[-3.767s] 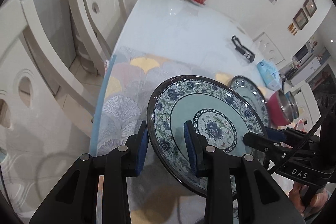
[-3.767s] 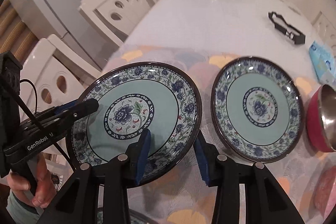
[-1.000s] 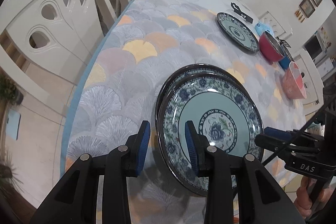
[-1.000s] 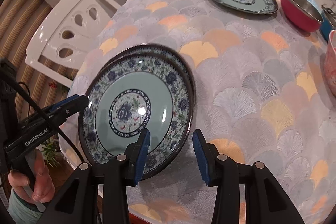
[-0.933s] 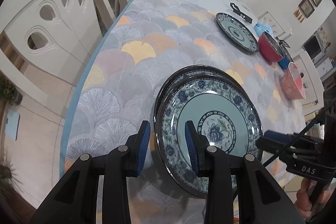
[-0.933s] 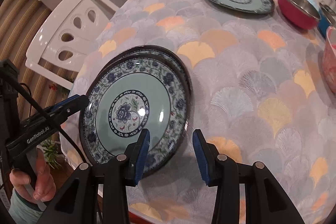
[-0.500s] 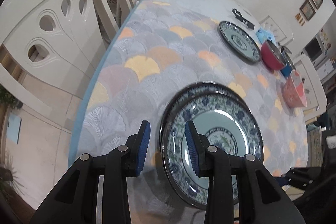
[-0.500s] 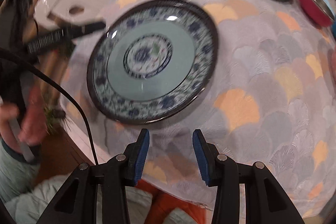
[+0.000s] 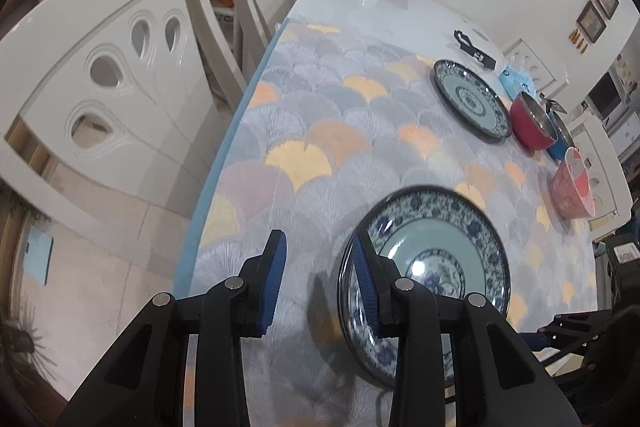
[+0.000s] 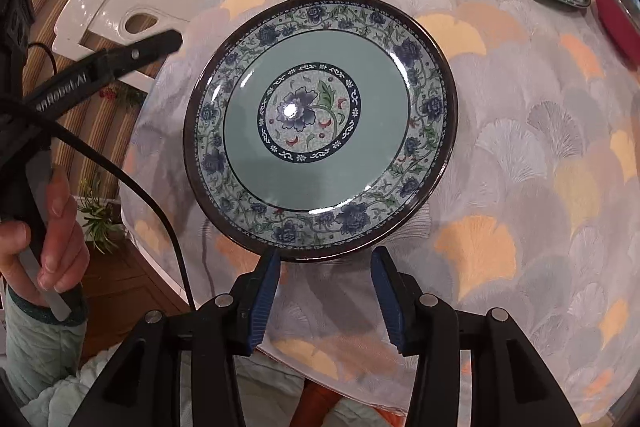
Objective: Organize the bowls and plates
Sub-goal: 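Move both tools to the third plate and grip its rim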
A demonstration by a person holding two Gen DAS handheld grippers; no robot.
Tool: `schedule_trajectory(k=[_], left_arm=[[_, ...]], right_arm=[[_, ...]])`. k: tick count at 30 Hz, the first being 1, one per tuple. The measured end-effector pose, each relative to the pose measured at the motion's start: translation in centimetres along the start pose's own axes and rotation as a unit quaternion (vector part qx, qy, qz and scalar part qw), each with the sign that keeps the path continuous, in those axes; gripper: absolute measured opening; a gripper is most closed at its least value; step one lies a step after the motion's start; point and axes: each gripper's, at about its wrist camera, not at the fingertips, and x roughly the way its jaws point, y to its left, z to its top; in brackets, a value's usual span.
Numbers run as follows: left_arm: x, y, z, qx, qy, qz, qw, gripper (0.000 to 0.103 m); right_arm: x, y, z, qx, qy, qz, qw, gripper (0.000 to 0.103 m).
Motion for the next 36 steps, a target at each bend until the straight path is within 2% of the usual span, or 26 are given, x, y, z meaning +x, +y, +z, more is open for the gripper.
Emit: schedule_trajectory(k=[5,11,14,15,17,18,20,22,24,25,27,29,32,36], left_arm=[[-0.1,-0.9,2.3,0.010,-0.010,-0.023,0.9996,0.032],[-0.9,-3.3,6.1,0.052,-0.041,-0.063,0.9958,0.032],[-1.2,-5.3,9.1,0.081,-0.056,-0.087,0.9913,0.032],[-1.3,-5.8,10.1,0.088,-0.061,-0.095,0.9897,0.032],[-1.2,-7.4,12.6,0.102,-0.069,-0.117,0.9854,0.036],[-1.1,-8.0,13.4,0.106,-0.070,-0.122,0.9844,0.042],[-0.7,-9.7,15.2,0.120,-0.075,-0.132,0.9812,0.042],[0.4,-11.6,16.8,0.137,-0.070,-0.139,0.9784,0.047],[2.1,-13.2,18.0,0.145,-0.055,-0.135,0.9786,0.082],[3.0,-13.9,18.5,0.144,-0.054,-0.135,0.9789,0.084],[5.0,-15.1,19.4,0.148,-0.044,-0.149,0.9767,0.084],[7.3,-15.6,20.2,0.144,-0.019,-0.150,0.9780,0.084],[11.0,-16.0,21.0,0.133,0.014,-0.151,0.9794,0.081],[16.4,-15.9,21.9,0.120,0.069,-0.152,0.9787,0.062]], right_arm=[[-1.8,-1.5,-0.7,0.004,-0.019,-0.008,1.000,0.045],[-7.5,-4.8,1.9,0.049,-0.107,-0.027,0.993,0.046],[-10.6,-7.2,3.7,0.099,-0.175,-0.027,0.979,0.046],[-11.3,-7.8,4.2,0.116,-0.192,-0.024,0.974,0.050],[-13.1,-10.1,4.5,0.171,-0.234,0.006,0.957,0.059],[-13.7,-11.4,4.6,0.203,-0.254,0.029,0.945,0.059],[-14.3,-13.0,4.9,0.247,-0.272,0.050,0.929,0.059],[-14.6,-14.0,5.5,0.272,-0.279,0.049,0.920,0.060],[-14.7,-15.2,5.7,0.285,-0.279,0.034,0.916,0.060],[-14.7,-15.7,6.2,0.291,-0.276,0.030,0.915,0.060],[-14.1,-16.8,6.6,0.305,-0.271,0.034,0.912,0.060],[-13.6,-18.0,7.3,0.310,-0.262,0.031,0.913,0.060],[-11.8,-19.7,8.9,0.313,-0.245,0.007,0.917,0.060],[-9.0,-22.2,11.4,0.319,-0.231,-0.015,0.919,0.060]])
